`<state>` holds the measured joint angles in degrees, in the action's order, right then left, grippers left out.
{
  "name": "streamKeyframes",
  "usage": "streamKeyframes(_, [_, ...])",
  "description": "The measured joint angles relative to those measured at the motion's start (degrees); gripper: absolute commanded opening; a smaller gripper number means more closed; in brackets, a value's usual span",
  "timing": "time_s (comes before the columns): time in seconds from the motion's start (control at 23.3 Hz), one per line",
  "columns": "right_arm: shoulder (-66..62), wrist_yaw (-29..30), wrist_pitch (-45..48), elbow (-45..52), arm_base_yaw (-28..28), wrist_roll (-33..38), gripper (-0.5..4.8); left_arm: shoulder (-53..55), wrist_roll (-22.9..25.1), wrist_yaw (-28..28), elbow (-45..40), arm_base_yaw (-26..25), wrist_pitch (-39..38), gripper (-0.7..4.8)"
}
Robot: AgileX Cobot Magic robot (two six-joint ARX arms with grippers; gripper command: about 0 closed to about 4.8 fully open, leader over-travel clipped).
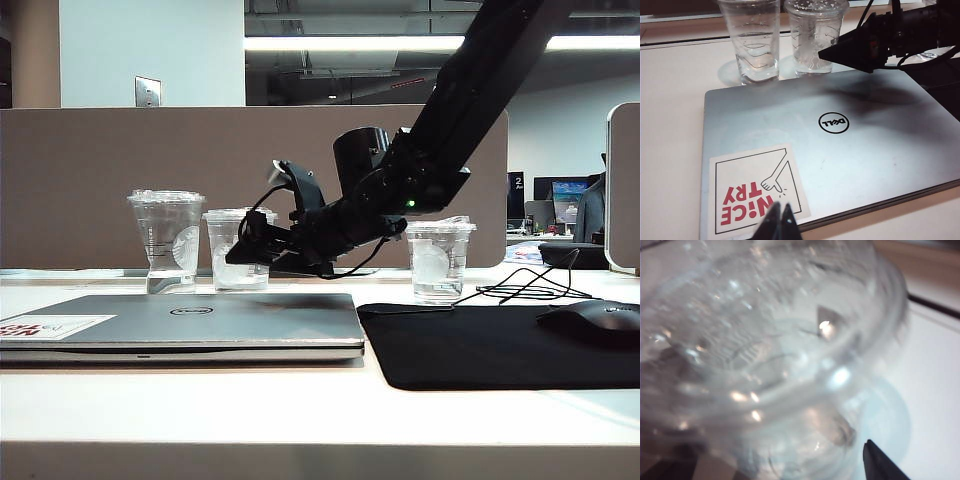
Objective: Pick up the coffee cup on the middle and place it on the right side of the laptop.
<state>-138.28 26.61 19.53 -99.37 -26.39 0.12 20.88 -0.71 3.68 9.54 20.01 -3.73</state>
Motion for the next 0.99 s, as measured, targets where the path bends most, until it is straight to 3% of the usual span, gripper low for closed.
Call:
streamKeyframes(0.77, [0.02, -0.68, 0.48, -0.94, -0.77, -1.55, 4.79, 0.04, 0.00, 0.00, 0.00, 0.00, 0.00, -0.05])
streamKeyframes(0.99, [0.02, -5.03, 0.55, -0.94, -2.01, -1.55, 4.79, 0.04, 0.00, 0.00, 0.00, 0.00, 0.00, -0.05])
